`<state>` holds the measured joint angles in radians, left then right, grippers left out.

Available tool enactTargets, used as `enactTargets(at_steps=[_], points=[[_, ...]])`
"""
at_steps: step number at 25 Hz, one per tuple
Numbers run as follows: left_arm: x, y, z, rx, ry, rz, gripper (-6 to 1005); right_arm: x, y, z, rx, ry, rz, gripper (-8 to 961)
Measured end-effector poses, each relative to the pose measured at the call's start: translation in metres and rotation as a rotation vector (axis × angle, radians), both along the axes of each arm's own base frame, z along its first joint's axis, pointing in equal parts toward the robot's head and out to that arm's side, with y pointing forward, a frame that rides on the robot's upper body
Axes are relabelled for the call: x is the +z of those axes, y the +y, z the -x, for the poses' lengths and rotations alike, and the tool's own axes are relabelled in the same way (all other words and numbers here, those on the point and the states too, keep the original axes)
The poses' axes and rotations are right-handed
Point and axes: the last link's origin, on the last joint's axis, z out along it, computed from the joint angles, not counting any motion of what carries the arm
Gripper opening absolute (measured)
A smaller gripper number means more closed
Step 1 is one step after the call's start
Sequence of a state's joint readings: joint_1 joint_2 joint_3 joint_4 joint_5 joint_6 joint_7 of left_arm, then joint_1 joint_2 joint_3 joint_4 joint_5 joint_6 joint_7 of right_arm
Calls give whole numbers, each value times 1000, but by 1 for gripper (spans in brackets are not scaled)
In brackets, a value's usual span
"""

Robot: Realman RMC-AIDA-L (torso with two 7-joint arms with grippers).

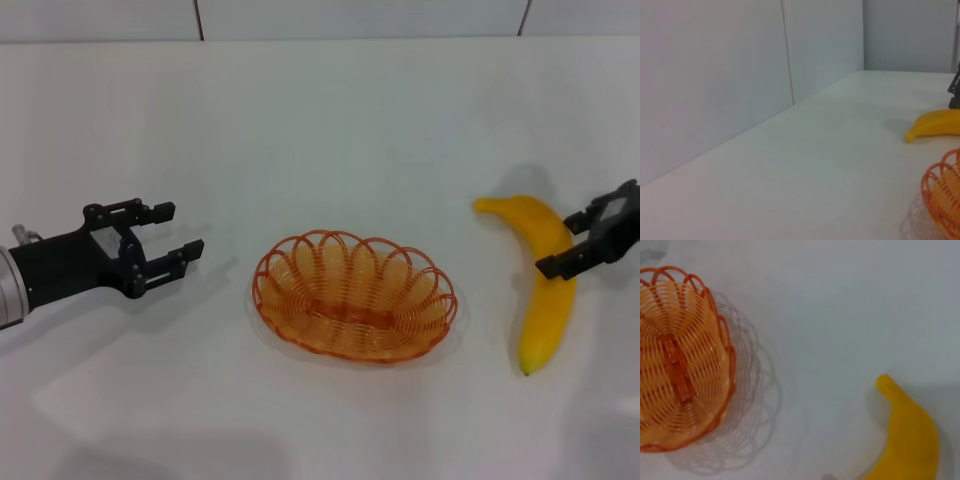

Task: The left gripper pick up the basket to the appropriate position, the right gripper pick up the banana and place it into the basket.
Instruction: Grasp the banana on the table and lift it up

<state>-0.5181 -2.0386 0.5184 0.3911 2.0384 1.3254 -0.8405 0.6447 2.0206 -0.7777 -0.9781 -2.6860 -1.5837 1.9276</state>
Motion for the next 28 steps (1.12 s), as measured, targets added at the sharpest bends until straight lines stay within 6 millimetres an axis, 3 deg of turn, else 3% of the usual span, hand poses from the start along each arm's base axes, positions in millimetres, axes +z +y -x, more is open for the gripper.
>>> enactTargets(at_steps=[7, 28], points=[[1, 2, -2, -1, -8, -9, 617, -5, 5, 9, 17, 12, 14, 878], [2, 3, -3, -2, -15, -18, 617, -12, 11, 6, -14, -5, -11, 878]])
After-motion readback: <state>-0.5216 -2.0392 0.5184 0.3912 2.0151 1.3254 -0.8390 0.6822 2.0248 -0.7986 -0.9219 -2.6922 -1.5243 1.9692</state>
